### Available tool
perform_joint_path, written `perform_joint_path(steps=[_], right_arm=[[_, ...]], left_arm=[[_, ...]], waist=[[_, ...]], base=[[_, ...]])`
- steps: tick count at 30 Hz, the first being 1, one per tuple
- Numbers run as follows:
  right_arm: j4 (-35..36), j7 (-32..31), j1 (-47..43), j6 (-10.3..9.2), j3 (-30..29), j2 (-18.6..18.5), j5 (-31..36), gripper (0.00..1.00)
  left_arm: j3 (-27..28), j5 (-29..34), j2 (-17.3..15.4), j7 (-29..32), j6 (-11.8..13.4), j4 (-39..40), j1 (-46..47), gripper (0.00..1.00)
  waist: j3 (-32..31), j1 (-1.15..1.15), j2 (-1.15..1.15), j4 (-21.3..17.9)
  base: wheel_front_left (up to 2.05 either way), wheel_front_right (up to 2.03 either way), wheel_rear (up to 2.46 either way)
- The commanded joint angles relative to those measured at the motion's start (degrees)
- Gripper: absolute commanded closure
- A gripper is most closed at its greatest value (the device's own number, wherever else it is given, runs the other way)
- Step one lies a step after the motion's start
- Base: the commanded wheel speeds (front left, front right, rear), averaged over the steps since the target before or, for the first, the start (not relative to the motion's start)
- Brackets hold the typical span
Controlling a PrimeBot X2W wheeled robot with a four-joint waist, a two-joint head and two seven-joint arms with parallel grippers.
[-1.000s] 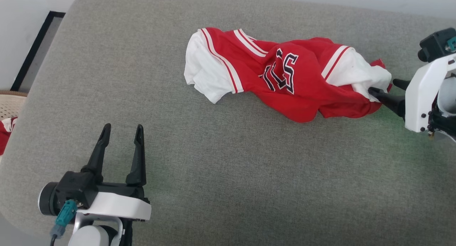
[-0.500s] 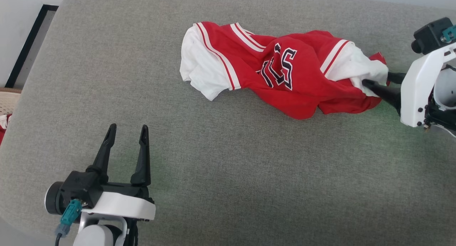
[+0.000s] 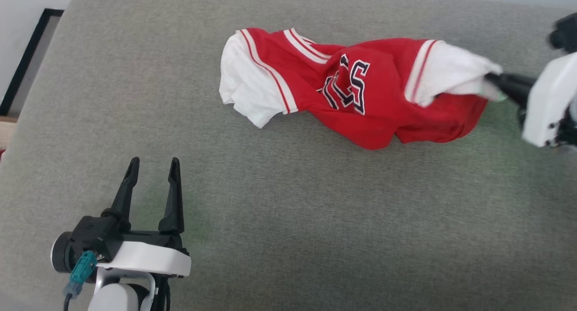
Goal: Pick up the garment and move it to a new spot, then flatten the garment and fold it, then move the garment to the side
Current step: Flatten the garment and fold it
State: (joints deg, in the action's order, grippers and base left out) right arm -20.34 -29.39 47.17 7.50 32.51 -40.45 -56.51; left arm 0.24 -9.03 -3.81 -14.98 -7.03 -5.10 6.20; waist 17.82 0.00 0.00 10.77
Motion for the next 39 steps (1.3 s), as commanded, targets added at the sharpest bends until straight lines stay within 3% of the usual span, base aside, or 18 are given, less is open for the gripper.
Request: perform_joint_path(steps=[1, 9, 14, 26, 36, 37, 38, 39], right_arm=[[0.26, 1.3, -0.95, -0.02, -0.93, -1.08, -0.23, 1.0], [-0.21, 7.84, -7.52, -0.02, -9.76, -5.87, -1.3, 1.0], [-4.82, 11.28, -12.9, -0.02, -15.17, -7.98, 2.24, 1.0], [-21.33, 17.77, -15.31, -0.02, -23.91, -4.78, 13.02, 1.0], [-31.19, 23.05, -11.12, -0.02, -28.86, 1.21, 20.89, 1.0], [-31.3, 23.9, -10.93, -0.02, -29.12, 1.54, 21.47, 0.87], [-31.54, 25.06, -10.87, -0.02, -29.5, 1.76, 22.05, 0.4], [-31.59, 26.25, -10.95, -0.02, -29.91, 1.91, 22.58, 0.0]], left_arm=[[0.38, 0.63, 0.04, -0.28, 0.0, -0.14, 0.09, 0.0], [1.3, 1.18, 0.18, -0.28, -0.38, 0.19, 0.16, 0.0], [1.31, 1.49, -0.11, -0.28, -0.4, 0.22, 0.59, 0.0], [-0.4, 0.87, -1.26, -0.28, -0.5, -1.54, 1.87, 0.0], [-0.96, 0.22, -2.87, -0.28, -0.46, -2.25, 2.62, 0.0], [-1.35, 0.19, -3.28, -0.28, -0.46, -2.24, 2.78, 0.0], [-1.83, -0.24, -3.65, -0.28, -0.47, -2.24, 3.15, 0.0], [-2.34, -0.89, -4.25, -0.28, -0.47, -2.09, 3.57, 0.0]], waist=[[-0.24, 0.0, 0.0, -0.64], [-0.44, 0.0, 0.0, -3.65], [0.36, 0.0, 0.0, -4.92], [2.25, 0.0, 0.0, -5.13], [2.34, 0.0, 0.0, -5.31], [2.18, 0.0, 0.0, -5.49], [1.94, 0.0, 0.0, -5.59], [1.73, 0.0, 0.0, -5.7]], base=[[0.0, 0.0, 0.0], [0.0, 0.0, 0.0], [0.0, 0.0, 0.0], [0.0, 0.0, 0.0], [0.0, 0.0, 0.0], [0.0, 0.0, 0.0], [0.0, 0.0, 0.0], [0.0, 0.0, 0.0]])
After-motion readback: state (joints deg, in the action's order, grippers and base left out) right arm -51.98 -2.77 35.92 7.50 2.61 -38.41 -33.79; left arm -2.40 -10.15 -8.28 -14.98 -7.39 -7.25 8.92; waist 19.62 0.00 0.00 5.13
